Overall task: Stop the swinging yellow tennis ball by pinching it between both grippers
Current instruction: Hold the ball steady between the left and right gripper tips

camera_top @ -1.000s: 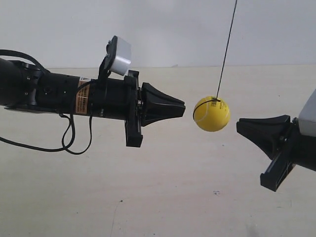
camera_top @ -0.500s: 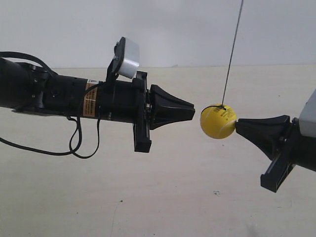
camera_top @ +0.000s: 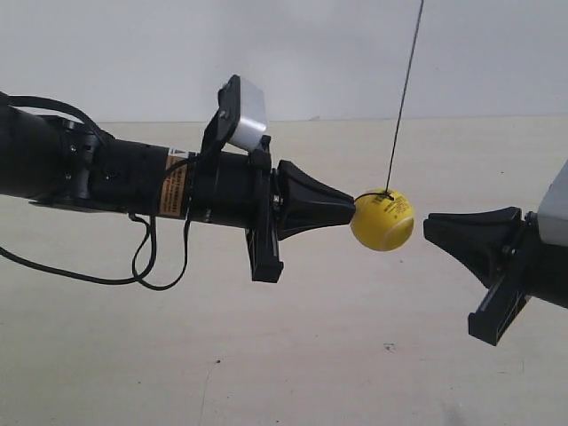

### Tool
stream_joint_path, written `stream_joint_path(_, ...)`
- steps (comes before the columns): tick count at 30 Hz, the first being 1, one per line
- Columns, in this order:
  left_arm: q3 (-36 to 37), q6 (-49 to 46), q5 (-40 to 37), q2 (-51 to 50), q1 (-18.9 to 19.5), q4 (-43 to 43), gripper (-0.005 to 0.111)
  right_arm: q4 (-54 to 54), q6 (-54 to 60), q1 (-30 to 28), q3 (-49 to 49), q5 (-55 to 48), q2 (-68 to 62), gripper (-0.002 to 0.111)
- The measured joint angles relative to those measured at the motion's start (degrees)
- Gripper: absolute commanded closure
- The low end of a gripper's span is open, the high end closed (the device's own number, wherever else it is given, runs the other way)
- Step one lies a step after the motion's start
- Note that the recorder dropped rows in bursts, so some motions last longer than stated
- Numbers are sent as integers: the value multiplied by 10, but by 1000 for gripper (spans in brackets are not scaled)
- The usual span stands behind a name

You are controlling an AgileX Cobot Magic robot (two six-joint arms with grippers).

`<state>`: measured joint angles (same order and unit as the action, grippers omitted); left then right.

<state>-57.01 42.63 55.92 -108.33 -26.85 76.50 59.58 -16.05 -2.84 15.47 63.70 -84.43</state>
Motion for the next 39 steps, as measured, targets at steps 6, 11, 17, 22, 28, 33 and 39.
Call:
stream_joint_path(6,0,-2,-2,0,-2,0,102,0,0,0,0,0,0,108)
stream_joint_path(11,0,-2,-2,-2,-2,-5,102,0,-3,0,0,0,0,108)
stream_joint_path(17,-1,-7,-2,-25,-2,-26,102,0,-5,0,0,0,0,108)
stream_joint_path(22,-3,-7,-5,-29,-2,-29,102,0,-6,0,0,-2,0,108)
stream_joint_path(28,-7,-8,-5,-29,-2,-30,102,0,-6,0,0,-3,0,108)
stream_joint_path(33,-7,-8,-5,-29,-2,-30,102,0,-6,0,0,-3,0,108)
stream_joint_path(39,-7,-8,-5,-29,-2,-30,102,5,-9,0,0,-3,0,108)
